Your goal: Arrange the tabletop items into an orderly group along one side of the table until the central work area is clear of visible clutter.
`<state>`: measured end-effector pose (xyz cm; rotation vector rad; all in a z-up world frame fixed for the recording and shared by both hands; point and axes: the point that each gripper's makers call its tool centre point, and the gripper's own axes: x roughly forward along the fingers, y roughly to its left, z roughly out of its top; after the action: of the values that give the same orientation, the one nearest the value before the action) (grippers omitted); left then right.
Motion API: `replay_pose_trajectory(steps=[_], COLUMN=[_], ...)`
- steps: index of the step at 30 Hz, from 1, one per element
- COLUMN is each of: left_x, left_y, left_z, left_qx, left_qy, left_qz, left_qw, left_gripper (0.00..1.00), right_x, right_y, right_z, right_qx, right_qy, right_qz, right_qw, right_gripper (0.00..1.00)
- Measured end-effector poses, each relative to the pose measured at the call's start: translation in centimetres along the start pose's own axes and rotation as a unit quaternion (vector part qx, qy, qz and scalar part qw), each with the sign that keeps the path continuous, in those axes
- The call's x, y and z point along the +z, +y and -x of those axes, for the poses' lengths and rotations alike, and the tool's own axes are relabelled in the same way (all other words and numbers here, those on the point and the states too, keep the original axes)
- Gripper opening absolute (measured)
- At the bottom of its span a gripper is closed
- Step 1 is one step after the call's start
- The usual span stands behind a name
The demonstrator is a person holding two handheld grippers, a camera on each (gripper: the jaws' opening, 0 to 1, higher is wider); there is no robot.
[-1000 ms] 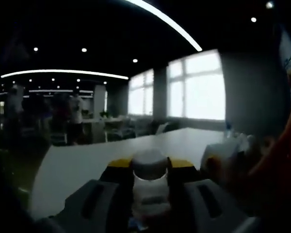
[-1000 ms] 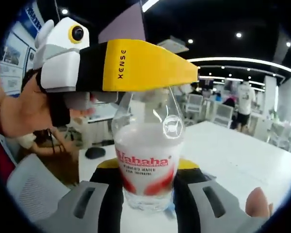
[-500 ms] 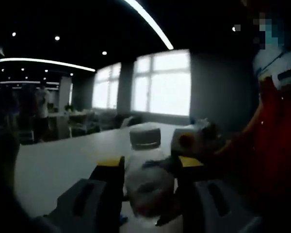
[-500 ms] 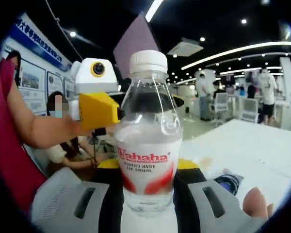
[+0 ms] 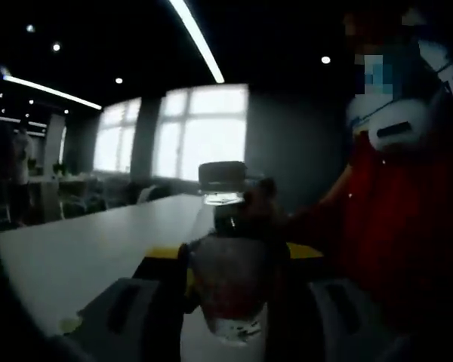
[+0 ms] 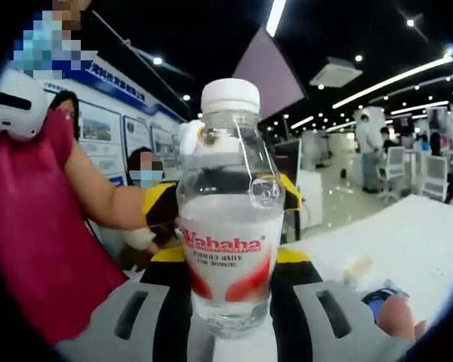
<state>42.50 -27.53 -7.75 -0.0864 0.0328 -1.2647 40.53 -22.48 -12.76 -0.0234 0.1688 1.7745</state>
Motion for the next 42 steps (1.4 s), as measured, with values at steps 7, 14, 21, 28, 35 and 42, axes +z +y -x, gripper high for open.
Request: replay_pose_trajectory(steps=[7, 14, 21, 28, 35, 42], left_x=[-0.1, -0.2, -0.4, -0.5, -0.5, -0.5], left_y=[-0.9, -0.9, -0.6, -0.1, 0.7, 1.8], left_z=[-0.7, -0.6, -0.7, -1.1, -1.6, -1.8], left_qx=[-0.017, -0.020, -0.012, 0.003, 0.021, 0.048], left_qy=[0.004, 0.006, 0.007, 0.008, 0.008, 0.004], left_qz=[-0.004, -0.004, 0.008, 0.015, 0.018, 0.015], left_qw=[0.9998, 0.9998, 0.9999, 0.9998, 0.9996, 0.9987], left_gripper=[0.44, 0.40, 0.39, 0.38, 0.38, 0.38], right_x=[-0.2, -0.3, -0.5, -0.6, -0.8, -0.9], right_y=[0.7, 1.0, 0.8, 0.4, -0.5, -1.7], right_z=[-0.3, -0.3, -0.2, 0.1, 0.5, 0.8], right_qx=[0.015, 0.028, 0.032, 0.031, 0.016, -0.005], right_qy=[0.015, 0.022, 0.026, 0.030, 0.034, 0.037], right_qz=[0.010, 0.014, 0.009, 0.002, 0.003, 0.006], right_qw=[0.9997, 0.9993, 0.9991, 0.9991, 0.9993, 0.9993], right_gripper=[0.38, 0.39, 0.40, 0.41, 0.42, 0.42])
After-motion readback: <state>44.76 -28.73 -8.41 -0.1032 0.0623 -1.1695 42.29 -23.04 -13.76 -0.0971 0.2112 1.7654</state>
